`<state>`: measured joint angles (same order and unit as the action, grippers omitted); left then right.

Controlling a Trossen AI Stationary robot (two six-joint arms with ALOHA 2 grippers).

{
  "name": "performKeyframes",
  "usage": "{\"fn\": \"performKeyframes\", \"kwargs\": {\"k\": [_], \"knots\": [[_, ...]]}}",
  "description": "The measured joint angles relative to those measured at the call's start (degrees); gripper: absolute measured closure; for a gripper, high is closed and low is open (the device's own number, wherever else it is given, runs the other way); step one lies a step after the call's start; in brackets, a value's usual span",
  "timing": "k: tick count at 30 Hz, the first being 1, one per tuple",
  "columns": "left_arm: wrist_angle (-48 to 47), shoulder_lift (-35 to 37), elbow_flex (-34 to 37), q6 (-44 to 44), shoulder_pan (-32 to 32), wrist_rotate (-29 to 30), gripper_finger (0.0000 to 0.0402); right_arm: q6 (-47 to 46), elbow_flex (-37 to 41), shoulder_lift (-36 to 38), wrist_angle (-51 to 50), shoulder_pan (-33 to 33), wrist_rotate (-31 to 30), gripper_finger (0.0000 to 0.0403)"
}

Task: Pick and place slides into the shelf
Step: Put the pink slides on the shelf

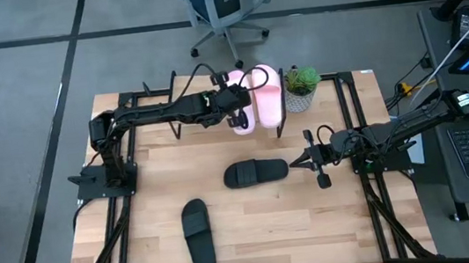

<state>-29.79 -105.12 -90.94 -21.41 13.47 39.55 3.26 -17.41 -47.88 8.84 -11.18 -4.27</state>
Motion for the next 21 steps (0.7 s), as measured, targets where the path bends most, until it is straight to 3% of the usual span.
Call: {"fn": "performKeyframes", "kwargs": {"k": [12,21], "knots": [[1.96,0.0,0.0,0.1,0.08,1.91,0.0399,-0.01,0.0,0.0,0.03,0.0,0.0,0.0382],[3.79,0.0,0.01,0.0,0.15,-0.17,0.04,-0.01,0.0,0.02,0.04,0.0,0.0,0.0382]]}}
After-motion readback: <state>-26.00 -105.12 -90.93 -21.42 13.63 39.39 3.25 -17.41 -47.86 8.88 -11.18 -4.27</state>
